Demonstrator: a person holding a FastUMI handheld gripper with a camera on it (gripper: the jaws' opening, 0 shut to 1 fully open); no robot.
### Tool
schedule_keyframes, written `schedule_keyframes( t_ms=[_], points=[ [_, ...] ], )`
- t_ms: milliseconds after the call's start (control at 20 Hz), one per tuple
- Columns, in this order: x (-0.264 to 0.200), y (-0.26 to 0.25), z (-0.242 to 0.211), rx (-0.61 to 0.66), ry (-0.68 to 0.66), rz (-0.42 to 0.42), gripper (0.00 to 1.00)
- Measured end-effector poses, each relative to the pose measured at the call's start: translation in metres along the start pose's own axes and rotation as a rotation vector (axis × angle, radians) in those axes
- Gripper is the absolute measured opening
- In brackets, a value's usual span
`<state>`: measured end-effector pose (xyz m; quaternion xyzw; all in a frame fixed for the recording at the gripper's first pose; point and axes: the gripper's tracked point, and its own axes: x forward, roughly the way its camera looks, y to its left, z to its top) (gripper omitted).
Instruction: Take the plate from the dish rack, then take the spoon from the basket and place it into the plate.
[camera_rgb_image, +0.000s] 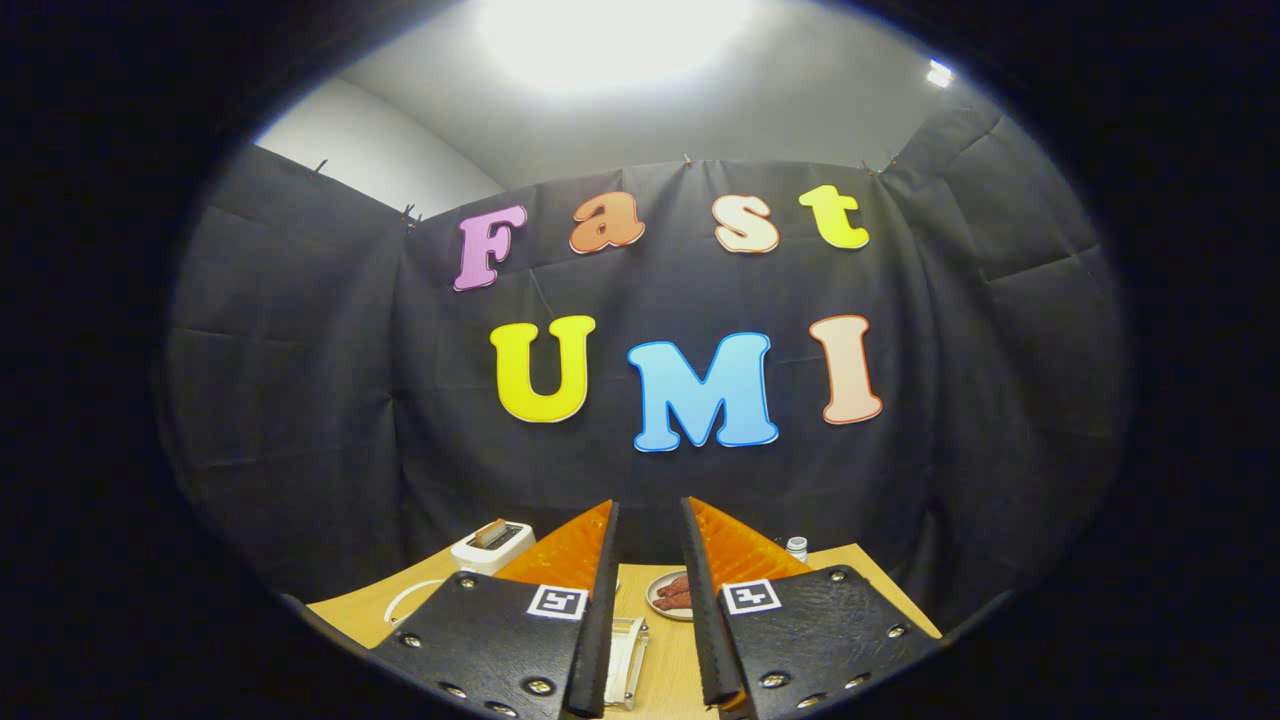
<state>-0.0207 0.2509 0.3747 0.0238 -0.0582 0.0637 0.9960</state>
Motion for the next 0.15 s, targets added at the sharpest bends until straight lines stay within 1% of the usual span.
schedule_keyframes(
  t_ms=[150],
  points=[
    [-0.0003,-0.0124,-0.0026,0.003,0.002,-0.01,0.35]
  ],
)
